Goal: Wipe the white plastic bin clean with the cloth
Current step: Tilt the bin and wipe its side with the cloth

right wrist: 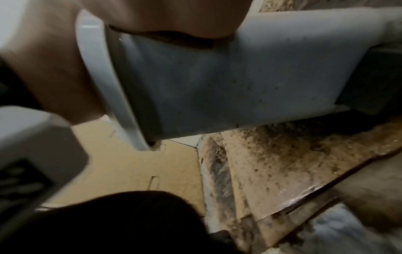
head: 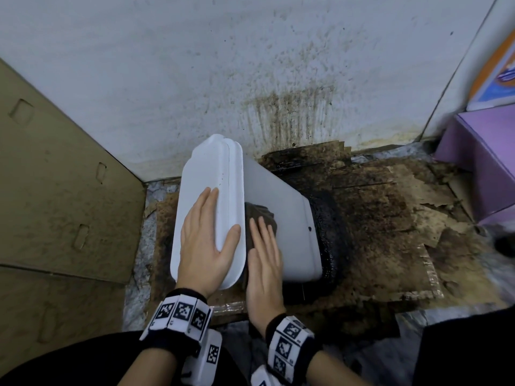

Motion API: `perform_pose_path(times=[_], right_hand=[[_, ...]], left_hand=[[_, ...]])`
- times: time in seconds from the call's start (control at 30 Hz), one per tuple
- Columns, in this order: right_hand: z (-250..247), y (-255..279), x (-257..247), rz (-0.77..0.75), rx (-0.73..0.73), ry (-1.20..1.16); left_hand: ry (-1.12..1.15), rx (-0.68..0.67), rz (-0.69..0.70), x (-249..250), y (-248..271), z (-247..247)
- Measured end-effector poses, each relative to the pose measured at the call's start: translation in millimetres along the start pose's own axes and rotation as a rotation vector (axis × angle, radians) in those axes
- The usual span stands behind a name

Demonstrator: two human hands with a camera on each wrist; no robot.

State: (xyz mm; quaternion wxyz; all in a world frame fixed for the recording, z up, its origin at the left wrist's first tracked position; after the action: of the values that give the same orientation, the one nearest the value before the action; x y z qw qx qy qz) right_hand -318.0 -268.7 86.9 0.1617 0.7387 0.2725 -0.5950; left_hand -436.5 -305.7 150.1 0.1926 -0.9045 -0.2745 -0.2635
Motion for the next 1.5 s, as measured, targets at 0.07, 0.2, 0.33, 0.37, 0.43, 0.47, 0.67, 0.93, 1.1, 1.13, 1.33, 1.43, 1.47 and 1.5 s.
perform_pose_path(times=[0.07,0.2,0.33,0.37,0.43,0.47,0.67,0.93,1.1,1.13,1.33,1.43,1.47,1.5], right_hand=[[-7.7,1.3,13.4,-0.081,0.008,0.066],[-30.5,2.5,98.4,0.127,0.07,0.08],[-49.3,-2.5,144.3,0.444,0.113,0.005],[-49.4,-5.7,143.7,0.481,0.121,-0.009],[-48.3,-10.4,135.8,0.554,0.157,-0.047],[-46.7,-11.5,130.3,0.574,0.177,-0.078],[-30.3,-11.9,72.9,0.47,0.262,-0.216],[-30.4,-16.8,20.6,0.384,0.236,-0.164],[-47.6,-25.1,22.6,0.412,0.268,-0.183],[-50.0,-27.0,22.5,0.432,0.273,-0.248],[-67.2,-40.7,8.6,0.494,0.341,-0.623],[-85.4,-46.9,-4.9,0.481,0.385,-0.899],[-91.5,-48.0,-8.4,0.446,0.379,-0.94],[-96.9,-48.7,-11.3,0.403,0.365,-0.931]], left_hand=[[0.003,-0.006,-0.004,-1.6,1.0,-1.6],[0.004,-0.01,-0.009,-1.8,1.6,-2.9],[-0.012,-0.012,-0.001,6.6,1.0,0.1],[-0.02,-0.01,0.003,8.9,0.8,1.0],[-0.031,-0.006,0.005,11.5,0.7,2.1],[-0.03,-0.003,0.003,11.6,1.0,2.2],[0.042,0.051,-0.06,17.4,5.1,2.7],[0.121,0.065,-0.148,22.8,10.1,-0.3],[0.147,0.029,-0.124,27.4,9.6,-0.3],[0.147,0.015,-0.112,28.4,9.1,-1.1],[0.104,-0.151,0.031,30.6,1.5,-8.3],[0.057,-0.187,0.118,32.2,-1.7,-5.3],[0.037,-0.192,0.142,34.4,-1.0,-1.9],[0.009,-0.192,0.161,37.4,0.7,2.8]])
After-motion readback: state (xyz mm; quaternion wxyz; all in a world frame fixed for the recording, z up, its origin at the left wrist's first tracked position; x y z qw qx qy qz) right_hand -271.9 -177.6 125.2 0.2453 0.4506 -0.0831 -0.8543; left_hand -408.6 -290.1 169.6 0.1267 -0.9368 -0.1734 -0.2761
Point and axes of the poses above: each hand's wrist, its own y-axis away from the middle knuckle, its own z-axis out of the palm, x = y × z, the point moved 3 cm from there along -y, towards the middle knuckle
